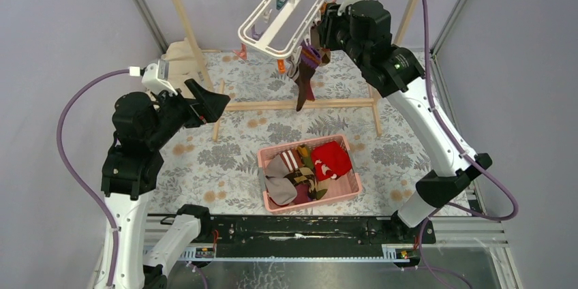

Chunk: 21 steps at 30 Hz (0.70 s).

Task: Remove the socks clipped to the hanger
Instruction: Adjust the hanger on the clothesline.

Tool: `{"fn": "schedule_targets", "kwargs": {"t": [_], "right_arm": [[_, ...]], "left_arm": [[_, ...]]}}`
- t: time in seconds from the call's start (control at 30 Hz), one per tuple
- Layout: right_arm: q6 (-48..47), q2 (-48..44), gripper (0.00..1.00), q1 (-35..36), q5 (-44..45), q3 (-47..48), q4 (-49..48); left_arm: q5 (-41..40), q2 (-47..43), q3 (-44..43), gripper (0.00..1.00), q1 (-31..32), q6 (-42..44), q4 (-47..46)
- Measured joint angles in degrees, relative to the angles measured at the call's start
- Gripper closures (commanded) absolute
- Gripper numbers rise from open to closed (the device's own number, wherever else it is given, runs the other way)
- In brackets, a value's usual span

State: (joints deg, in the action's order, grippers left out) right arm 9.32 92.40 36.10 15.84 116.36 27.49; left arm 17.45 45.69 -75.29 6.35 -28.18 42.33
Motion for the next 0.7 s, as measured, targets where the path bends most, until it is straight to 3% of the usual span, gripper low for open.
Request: {"fn": "schedule_targets", "kwargs": {"t": [0.17, 0.43, 0.53, 0.7], "right_arm": [[0.3, 5.0, 0.58, 2.1, -1.5, 8.3, 4.6], [-0.1, 22.9, 0.55, 10.0, -10.2, 29.6, 7.0], [0.0, 24.7, 0.52, 12.3, -12.3, 26.6, 6.1], [-0.1, 16.8, 0.49, 12.7, -13.0, 7.3, 0.7]], "left_arm": [[-0.4, -0.5, 0.0, 0.01, 0.0, 0.8, 0.8], [-1.0, -0.7, 0.5, 0.01, 0.0, 1.5, 1.3], [-0.9, 0.1, 0.5, 0.01, 0.0, 1.5, 1.2], [-1.0, 3.9, -0.9, 0.01, 0.0, 1.2, -0.2]]}}
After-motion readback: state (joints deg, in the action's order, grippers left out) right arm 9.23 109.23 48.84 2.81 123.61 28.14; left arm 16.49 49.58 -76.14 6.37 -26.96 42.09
